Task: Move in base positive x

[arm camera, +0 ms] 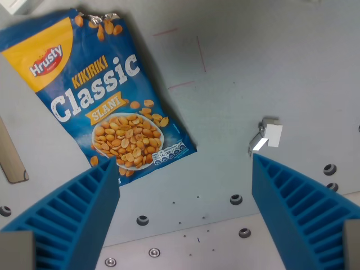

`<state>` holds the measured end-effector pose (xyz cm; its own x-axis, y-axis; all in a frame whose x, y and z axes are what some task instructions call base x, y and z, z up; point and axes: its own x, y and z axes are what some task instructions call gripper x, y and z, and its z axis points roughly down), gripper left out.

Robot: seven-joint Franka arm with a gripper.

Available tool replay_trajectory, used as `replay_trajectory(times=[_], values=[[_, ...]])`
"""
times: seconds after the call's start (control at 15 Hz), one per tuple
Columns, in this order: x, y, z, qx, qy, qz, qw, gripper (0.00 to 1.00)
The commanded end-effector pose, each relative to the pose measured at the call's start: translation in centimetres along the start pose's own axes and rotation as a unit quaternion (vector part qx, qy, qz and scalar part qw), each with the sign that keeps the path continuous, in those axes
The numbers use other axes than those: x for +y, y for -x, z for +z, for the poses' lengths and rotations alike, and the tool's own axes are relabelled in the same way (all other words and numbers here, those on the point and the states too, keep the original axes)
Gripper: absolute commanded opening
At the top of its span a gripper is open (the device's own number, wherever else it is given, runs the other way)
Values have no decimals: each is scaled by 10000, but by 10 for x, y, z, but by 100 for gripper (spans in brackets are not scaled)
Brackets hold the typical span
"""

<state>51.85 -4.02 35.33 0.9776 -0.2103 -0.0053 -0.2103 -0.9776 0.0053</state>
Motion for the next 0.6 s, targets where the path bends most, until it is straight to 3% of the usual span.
replay_trajectory(times=[0.07, 0.6], values=[[-2, -5, -3, 25, -4, 6, 10000, 100], [-18, -45, -2, 25, -4, 6, 10000, 100]])
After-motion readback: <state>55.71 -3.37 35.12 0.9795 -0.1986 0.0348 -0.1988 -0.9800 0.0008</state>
